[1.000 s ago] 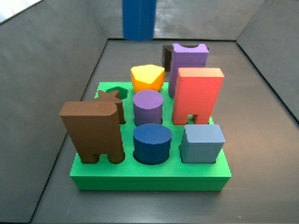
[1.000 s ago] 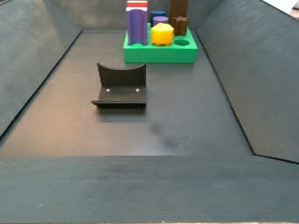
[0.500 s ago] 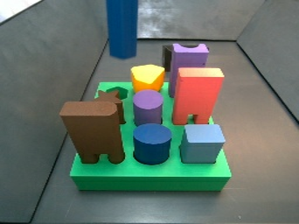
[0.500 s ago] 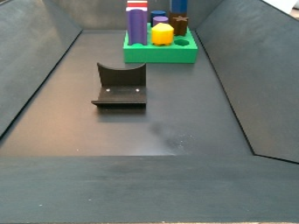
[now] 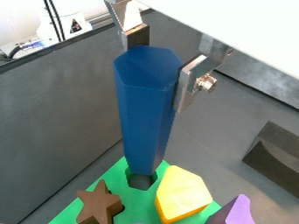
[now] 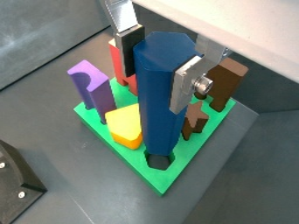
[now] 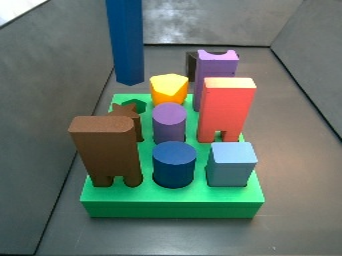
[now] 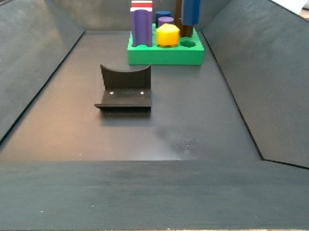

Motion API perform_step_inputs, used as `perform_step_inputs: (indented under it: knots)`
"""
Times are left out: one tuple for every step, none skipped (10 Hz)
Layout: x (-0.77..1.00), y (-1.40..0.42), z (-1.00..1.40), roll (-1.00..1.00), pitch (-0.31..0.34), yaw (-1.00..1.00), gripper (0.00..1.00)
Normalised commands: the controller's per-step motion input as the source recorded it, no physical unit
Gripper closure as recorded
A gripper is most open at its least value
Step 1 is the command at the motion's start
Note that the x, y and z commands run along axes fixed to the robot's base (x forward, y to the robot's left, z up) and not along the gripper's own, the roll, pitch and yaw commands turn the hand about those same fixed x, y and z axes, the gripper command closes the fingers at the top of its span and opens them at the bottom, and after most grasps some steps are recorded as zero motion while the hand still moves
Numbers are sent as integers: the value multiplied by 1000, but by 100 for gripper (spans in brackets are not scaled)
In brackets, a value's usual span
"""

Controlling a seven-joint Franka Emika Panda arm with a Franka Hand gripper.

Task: Pick up the hexagon object. Move up. Move to above the board. Insert the hexagon object.
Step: Insert the hexagon object.

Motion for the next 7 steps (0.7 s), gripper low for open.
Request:
perform_step_inputs:
  knots:
    - [-160,0,-531,136,-111,23,100]
    - [-43,-20,-540,124,-107,11,100]
    - [0,-63,-580,119,-120,0,100]
    - [0,-100,-580,113,-140,0,100]
    - [0,-123,-589,117,-143,0,100]
    - [0,-63,-537,99,-134,0,100]
    - [83,0,-337,59,-30,0,100]
